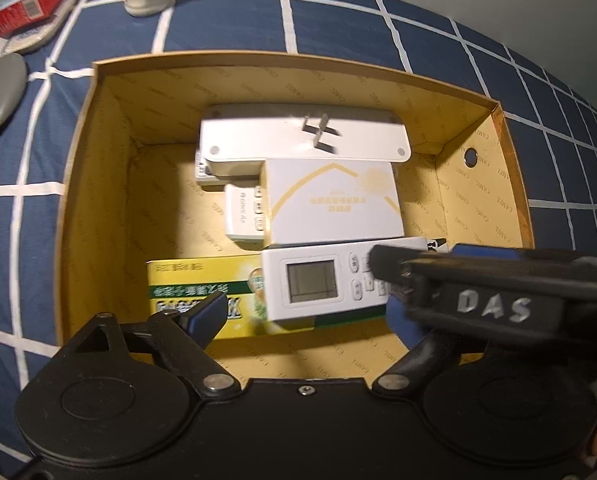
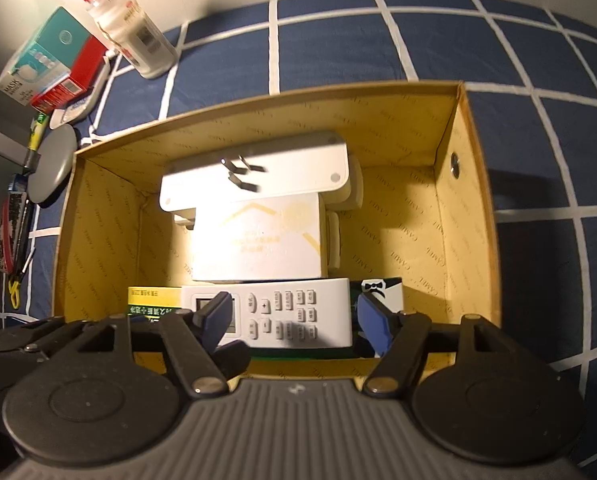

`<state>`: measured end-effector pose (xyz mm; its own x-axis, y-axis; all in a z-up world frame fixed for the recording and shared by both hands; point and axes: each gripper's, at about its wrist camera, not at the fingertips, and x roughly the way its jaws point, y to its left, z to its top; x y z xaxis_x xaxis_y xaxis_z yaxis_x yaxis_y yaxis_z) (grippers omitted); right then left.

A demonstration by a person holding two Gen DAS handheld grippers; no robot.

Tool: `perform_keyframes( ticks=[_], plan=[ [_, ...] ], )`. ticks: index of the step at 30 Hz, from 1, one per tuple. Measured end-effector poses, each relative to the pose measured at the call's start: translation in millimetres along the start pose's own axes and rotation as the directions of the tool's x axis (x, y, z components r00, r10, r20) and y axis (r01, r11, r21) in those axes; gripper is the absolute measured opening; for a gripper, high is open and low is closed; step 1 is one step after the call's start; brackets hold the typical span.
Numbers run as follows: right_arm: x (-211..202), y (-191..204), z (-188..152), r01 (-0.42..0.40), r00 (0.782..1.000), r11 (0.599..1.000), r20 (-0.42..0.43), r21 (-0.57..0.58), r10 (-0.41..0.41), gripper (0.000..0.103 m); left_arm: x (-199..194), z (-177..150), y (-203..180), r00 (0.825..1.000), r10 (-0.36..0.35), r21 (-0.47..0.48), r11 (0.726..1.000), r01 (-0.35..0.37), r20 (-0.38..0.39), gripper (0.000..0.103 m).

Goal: Organize objects
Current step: 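Open the right gripper to release the remote, then raise the open right tool up out of the cardboard box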

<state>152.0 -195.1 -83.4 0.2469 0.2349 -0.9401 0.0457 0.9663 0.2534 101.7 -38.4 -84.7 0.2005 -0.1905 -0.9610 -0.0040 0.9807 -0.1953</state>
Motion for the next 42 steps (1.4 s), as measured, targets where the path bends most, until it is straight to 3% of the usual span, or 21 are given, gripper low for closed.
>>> perform_keyframes(
  ticks=[5, 12, 16, 29, 42],
  plan=[
    [-20.4, -2.0, -6.8, 0.024, 0.999, 0.999, 0.045, -0.031, -0.022, 0.069, -13.6, -12.9, 3.2, 0.999, 0.038, -0.005, 0.999, -0.038, 0.018, 0.089],
    [-49.1, -6.4, -21.6, 0.062, 0.994, 0.996, 0.099, -0.059, -0.056, 0.083, -37.0, -28.1, 12.6, 0.994, 0.095, -0.035, 0.995, -0.093, 0.06, 0.093],
    [-60.9, -10.1, -32.2, 0.075, 0.992, 0.995, 0.109, -0.059, -0.068, 0.086, -53.2, -34.8, 16.7, 0.987, 0.123, -0.05, 0.992, -0.118, 0.1, 0.101],
    [-83.1, -21.9, -60.4, 0.082, 0.99, 0.996, 0.119, -0.042, -0.076, 0.103, -81.9, -51.0, 18.6, 0.975, 0.161, -0.05, 0.987, -0.156, 0.151, 0.103],
    [-89.2, -24.1, -76.0, 0.1, 0.988, 0.994, 0.119, -0.042, -0.094, 0.103, -90.8, -63.6, 24.7, 0.968, 0.197, -0.059, 0.98, -0.19, 0.157, 0.103]
  ],
)
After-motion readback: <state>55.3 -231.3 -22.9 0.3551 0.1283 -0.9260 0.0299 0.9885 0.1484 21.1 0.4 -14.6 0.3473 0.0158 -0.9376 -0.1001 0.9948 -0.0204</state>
